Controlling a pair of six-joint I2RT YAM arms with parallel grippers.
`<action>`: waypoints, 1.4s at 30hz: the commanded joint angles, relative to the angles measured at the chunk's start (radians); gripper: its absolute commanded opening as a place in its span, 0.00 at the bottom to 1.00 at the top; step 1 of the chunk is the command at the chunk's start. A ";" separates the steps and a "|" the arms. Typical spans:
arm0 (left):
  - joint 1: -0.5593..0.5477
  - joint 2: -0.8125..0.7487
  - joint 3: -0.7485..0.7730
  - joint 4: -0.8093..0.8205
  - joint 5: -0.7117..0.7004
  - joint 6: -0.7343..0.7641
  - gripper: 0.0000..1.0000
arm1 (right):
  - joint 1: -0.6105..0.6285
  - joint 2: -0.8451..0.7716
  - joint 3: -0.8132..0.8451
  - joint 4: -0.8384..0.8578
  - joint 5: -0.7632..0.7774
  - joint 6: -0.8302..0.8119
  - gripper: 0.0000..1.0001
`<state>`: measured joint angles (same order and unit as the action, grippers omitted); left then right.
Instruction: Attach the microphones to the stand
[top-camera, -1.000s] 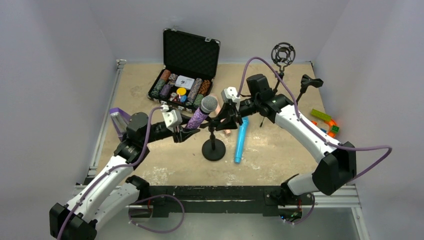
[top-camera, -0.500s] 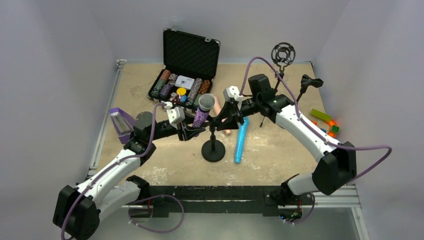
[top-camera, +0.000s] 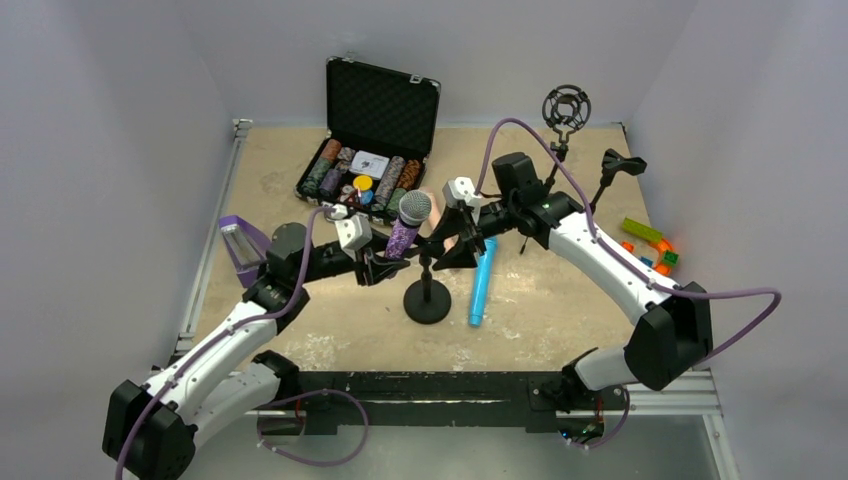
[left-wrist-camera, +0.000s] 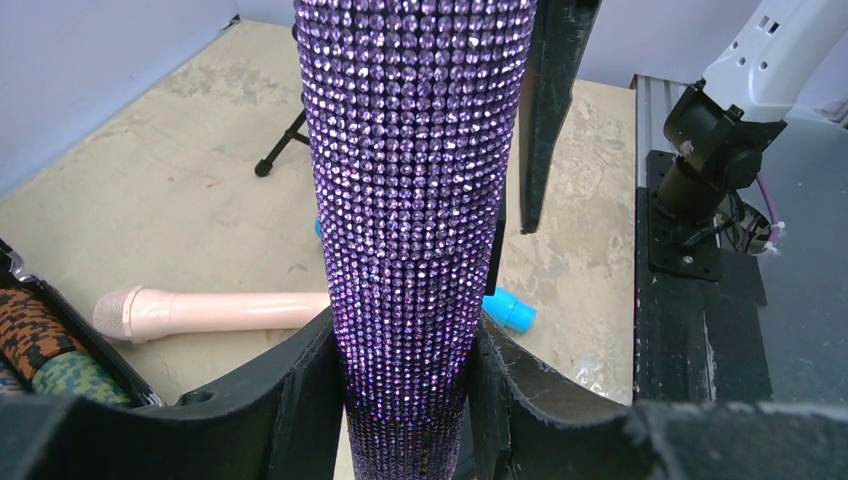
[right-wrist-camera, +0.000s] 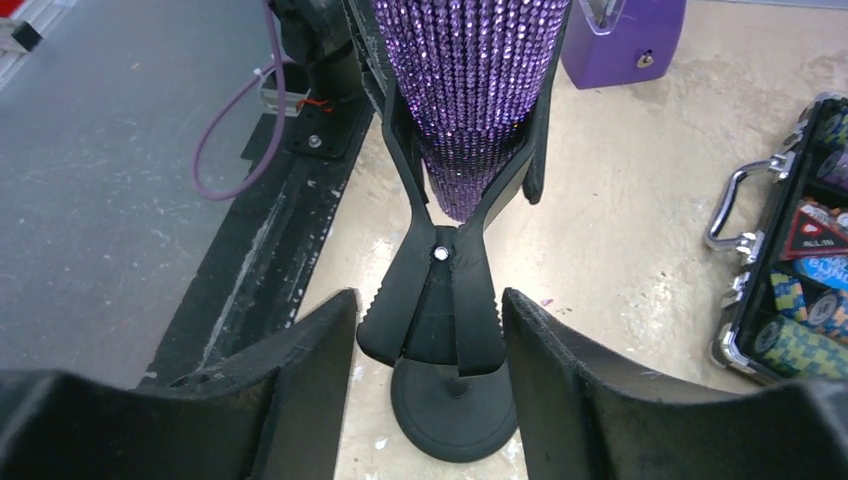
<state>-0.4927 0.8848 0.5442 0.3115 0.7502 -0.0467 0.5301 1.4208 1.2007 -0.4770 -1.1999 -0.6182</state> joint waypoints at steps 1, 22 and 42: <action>-0.001 0.005 0.045 -0.077 -0.017 0.027 0.00 | 0.002 -0.013 -0.004 0.030 -0.027 0.012 0.49; -0.035 0.012 0.082 -0.143 -0.060 0.060 0.03 | 0.001 0.018 0.028 -0.026 -0.127 0.031 0.67; -0.024 -0.153 0.186 -0.347 -0.016 0.132 0.99 | -0.013 -0.037 0.035 -0.120 -0.117 -0.103 0.88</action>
<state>-0.5240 0.6819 0.6445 0.0257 0.6365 0.0132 0.5213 1.4178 1.1980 -0.5648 -1.2770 -0.6731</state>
